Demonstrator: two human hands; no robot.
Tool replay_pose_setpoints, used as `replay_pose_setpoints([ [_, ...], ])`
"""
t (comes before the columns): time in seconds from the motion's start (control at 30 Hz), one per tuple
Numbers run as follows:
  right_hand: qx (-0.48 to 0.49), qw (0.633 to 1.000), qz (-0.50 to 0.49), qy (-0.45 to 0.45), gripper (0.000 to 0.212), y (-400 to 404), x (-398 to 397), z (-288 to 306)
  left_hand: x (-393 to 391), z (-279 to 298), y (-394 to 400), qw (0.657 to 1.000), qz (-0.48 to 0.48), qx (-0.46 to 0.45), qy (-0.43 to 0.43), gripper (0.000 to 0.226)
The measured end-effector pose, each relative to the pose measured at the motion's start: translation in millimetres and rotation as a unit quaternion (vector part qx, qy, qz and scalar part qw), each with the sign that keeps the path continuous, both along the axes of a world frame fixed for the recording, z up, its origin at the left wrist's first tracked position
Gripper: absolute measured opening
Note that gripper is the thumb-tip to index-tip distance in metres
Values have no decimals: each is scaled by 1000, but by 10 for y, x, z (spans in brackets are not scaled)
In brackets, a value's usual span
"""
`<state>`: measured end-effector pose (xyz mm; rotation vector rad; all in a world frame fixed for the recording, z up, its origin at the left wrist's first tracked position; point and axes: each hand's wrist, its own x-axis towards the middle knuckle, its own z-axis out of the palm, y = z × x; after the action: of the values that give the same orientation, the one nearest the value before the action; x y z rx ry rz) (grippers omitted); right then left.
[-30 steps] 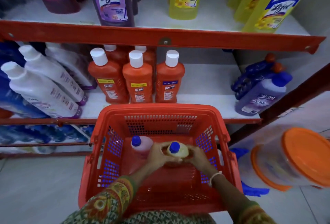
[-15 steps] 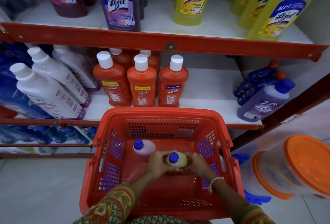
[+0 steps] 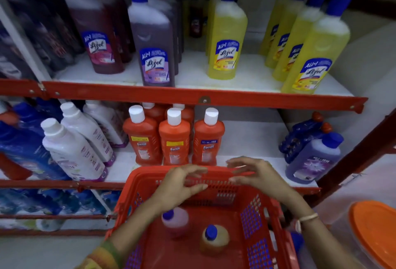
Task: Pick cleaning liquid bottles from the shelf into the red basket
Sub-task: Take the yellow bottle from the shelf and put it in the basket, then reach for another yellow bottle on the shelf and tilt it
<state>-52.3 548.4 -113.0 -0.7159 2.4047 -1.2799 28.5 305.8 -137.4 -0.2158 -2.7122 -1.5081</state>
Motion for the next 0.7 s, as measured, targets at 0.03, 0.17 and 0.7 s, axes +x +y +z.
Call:
replay_pose_setpoints([
  [0.03, -28, 999, -23, 25, 38, -4, -51, 169, -73, 157, -2, 997, 12, -30, 68, 39],
  [0.17, -148, 975, -106, 127, 32, 29, -279, 728, -397, 718, 31, 952, 57, -117, 276, 33],
  [0.7, -251, 852, -404, 218, 83, 676, -1498, 1482, -1553, 1208, -163, 866, 160, -352, 318, 57],
])
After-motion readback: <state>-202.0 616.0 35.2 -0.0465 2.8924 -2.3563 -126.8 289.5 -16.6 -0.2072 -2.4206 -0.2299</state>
